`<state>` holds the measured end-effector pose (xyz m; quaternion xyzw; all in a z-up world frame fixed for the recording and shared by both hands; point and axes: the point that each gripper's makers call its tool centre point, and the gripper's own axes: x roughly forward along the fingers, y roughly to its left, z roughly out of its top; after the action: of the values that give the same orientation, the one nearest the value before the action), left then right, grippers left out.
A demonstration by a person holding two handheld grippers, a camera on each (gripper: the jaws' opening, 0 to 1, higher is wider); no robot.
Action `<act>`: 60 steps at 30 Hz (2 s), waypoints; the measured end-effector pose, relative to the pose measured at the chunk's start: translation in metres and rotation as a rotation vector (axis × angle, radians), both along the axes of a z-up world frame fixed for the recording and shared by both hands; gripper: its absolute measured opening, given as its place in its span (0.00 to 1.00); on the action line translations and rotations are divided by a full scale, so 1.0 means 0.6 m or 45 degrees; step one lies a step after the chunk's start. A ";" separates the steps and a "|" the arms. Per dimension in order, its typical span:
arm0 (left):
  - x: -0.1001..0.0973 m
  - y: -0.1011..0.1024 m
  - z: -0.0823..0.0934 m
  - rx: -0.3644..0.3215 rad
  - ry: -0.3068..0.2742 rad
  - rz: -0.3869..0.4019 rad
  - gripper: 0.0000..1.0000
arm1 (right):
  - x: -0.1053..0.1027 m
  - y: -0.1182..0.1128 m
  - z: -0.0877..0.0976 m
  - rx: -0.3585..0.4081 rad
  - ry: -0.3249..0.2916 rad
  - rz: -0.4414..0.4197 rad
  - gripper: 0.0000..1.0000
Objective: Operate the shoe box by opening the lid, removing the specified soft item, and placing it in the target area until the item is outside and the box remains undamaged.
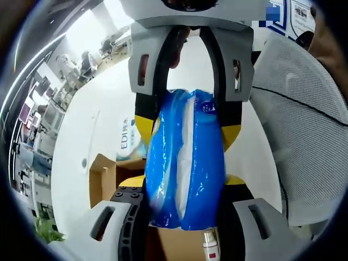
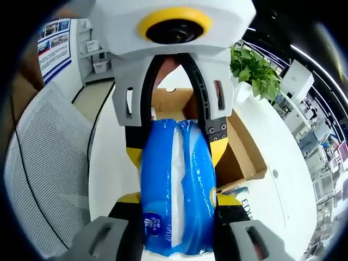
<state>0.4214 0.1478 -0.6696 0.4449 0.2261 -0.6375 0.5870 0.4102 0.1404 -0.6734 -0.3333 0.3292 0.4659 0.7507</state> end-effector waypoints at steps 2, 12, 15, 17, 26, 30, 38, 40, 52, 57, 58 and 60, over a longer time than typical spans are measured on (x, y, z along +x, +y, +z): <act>-0.001 -0.009 0.001 -0.002 -0.001 -0.012 0.48 | -0.003 -0.009 0.002 -0.001 -0.002 -0.012 0.44; -0.016 -0.067 -0.004 -0.019 0.006 -0.041 0.48 | -0.017 -0.071 -0.002 -0.003 0.003 -0.034 0.45; -0.019 -0.084 -0.006 -0.027 0.015 -0.042 0.48 | -0.020 -0.088 -0.004 -0.008 0.016 -0.028 0.45; -0.020 -0.098 -0.007 -0.037 0.028 -0.042 0.48 | -0.019 -0.098 -0.005 -0.010 0.024 -0.027 0.45; -0.024 -0.141 -0.018 -0.063 0.060 -0.033 0.48 | -0.025 -0.141 -0.014 -0.019 0.057 -0.012 0.45; -0.025 -0.157 -0.020 -0.075 0.068 -0.029 0.48 | -0.025 -0.159 -0.016 -0.033 0.069 -0.003 0.45; -0.019 -0.196 -0.031 -0.111 0.071 0.009 0.48 | -0.018 -0.198 -0.026 -0.077 0.080 0.026 0.45; -0.018 -0.206 -0.035 -0.125 0.078 0.028 0.48 | -0.017 -0.207 -0.030 -0.094 0.087 0.043 0.45; -0.013 -0.253 -0.041 -0.178 0.080 0.048 0.48 | -0.010 -0.255 -0.037 -0.132 0.106 0.085 0.45; -0.001 -0.278 -0.039 -0.205 0.055 0.056 0.48 | 0.004 -0.282 -0.036 -0.154 0.105 0.090 0.45; 0.003 -0.283 -0.039 -0.214 0.049 0.059 0.48 | 0.007 -0.287 -0.035 -0.159 0.103 0.094 0.45; 0.008 -0.291 -0.040 -0.222 0.054 0.065 0.48 | 0.010 -0.294 -0.035 -0.163 0.106 0.100 0.45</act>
<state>0.4261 -0.0269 -0.6935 0.3725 0.1934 -0.6489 0.6346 0.4164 -0.0358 -0.6942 -0.3737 0.3759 0.4863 0.6947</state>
